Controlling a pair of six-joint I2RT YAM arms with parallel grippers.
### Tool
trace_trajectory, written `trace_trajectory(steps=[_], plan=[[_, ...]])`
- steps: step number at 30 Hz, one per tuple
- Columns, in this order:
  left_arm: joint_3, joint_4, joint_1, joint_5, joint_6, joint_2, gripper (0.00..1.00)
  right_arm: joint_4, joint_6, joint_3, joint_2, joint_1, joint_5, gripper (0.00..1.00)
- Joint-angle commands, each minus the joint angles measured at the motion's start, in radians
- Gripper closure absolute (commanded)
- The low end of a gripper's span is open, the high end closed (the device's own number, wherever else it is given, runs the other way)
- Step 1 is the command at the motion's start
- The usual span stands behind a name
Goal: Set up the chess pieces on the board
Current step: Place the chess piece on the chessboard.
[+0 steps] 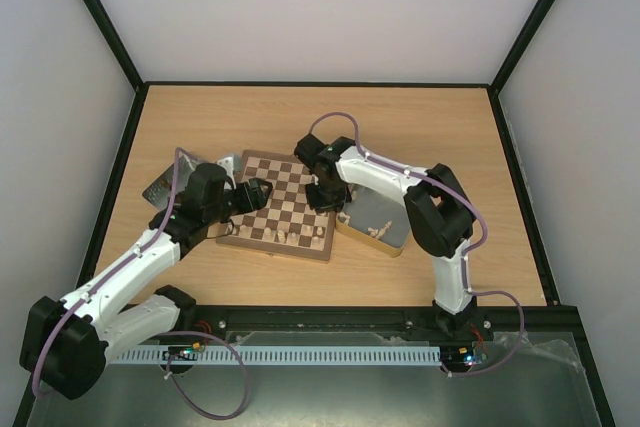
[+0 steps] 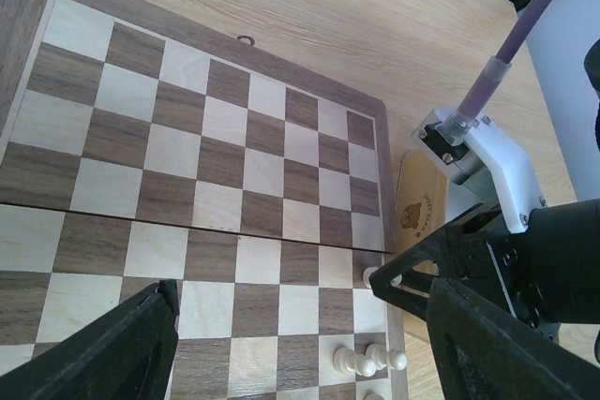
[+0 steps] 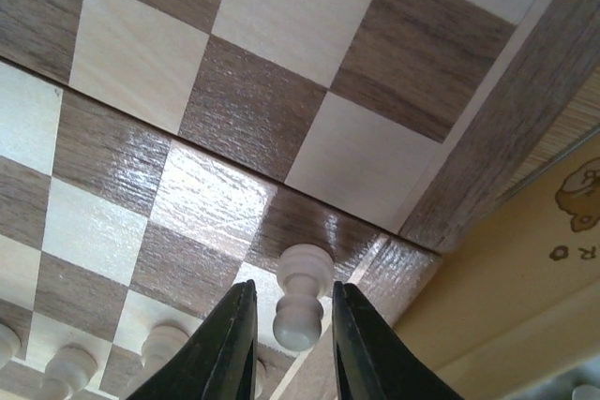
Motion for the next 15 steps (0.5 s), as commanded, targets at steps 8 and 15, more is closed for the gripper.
trace_trajectory(steps=[8,15], plan=[[0.001,-0.013,-0.001,-0.013,0.012,-0.010,0.25,0.088,0.019,-0.004,-0.031,0.041,0.090,0.96],[0.000,-0.029,-0.001,-0.067,-0.008,-0.039,0.25,0.096,0.020,0.092,0.006,0.116,0.061,0.96]])
